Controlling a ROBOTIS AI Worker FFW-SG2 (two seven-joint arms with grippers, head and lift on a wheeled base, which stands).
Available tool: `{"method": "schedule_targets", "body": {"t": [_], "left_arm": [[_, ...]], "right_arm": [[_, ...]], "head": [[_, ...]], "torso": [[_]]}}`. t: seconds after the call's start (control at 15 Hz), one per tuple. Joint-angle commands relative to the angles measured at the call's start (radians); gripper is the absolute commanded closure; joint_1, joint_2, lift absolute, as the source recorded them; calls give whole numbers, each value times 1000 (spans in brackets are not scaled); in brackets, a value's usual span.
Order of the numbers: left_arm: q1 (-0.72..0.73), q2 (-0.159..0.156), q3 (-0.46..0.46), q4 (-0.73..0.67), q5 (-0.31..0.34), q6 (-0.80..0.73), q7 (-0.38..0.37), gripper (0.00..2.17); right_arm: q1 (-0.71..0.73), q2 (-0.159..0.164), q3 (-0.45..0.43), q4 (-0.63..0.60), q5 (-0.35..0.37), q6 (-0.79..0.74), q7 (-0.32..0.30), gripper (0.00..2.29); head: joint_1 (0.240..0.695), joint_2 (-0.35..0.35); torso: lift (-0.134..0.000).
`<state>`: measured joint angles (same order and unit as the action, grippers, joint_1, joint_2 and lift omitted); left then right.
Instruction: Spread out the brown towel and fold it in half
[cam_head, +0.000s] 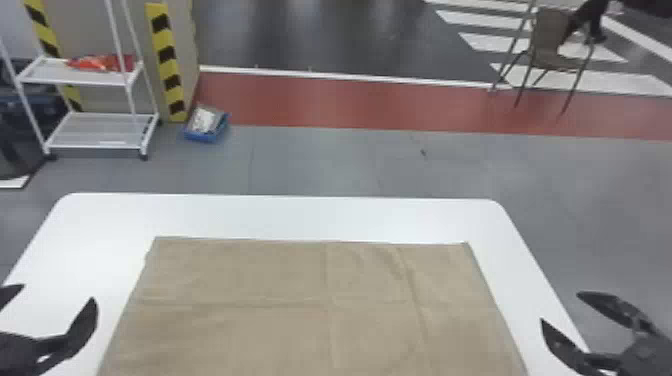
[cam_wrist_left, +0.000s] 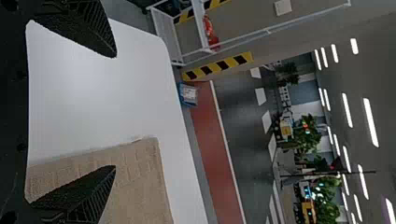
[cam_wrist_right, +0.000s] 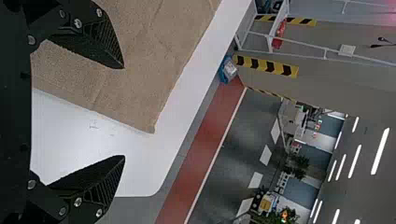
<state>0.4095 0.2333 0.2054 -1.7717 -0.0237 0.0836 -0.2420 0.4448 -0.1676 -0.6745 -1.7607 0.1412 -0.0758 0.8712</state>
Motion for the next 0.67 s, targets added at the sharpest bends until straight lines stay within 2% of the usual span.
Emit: {"method": "schedule_targets", "body": {"t": [0.0, 0.13, 0.27, 0.4, 0.47, 0.53, 0.6], "left_arm": [[23, 44, 2, 104, -59, -333, -14, 29], [49, 87, 16, 164, -64, -526, -60, 87], [60, 98, 34, 212, -62, -670, -117, 151], [65, 104, 40, 233, -62, -698, -131, 144], [63, 104, 40, 242, -62, -701, -131, 140], [61, 104, 35, 252, -62, -698, -134, 147], [54, 101, 28, 259, -55, -695, -143, 215]], "right_arm": [[-8, -12, 1, 18, 31, -51, 2, 242], [-9, -29, 1, 55, 60, -133, 14, 252], [-25, -52, 1, 102, 97, -183, 31, 252], [-46, -67, 1, 158, 132, -265, 31, 252], [-52, -67, -2, 170, 127, -253, 31, 252], [-58, -73, -2, 171, 121, -167, 31, 262], [-69, -84, -2, 188, 89, -103, 31, 495]], "head": [[695, -149], [695, -156], [695, -179], [695, -192], [695, -196], [695, -197], [695, -202]], "torso": [[0], [0], [0], [0], [0], [0], [0]]}}
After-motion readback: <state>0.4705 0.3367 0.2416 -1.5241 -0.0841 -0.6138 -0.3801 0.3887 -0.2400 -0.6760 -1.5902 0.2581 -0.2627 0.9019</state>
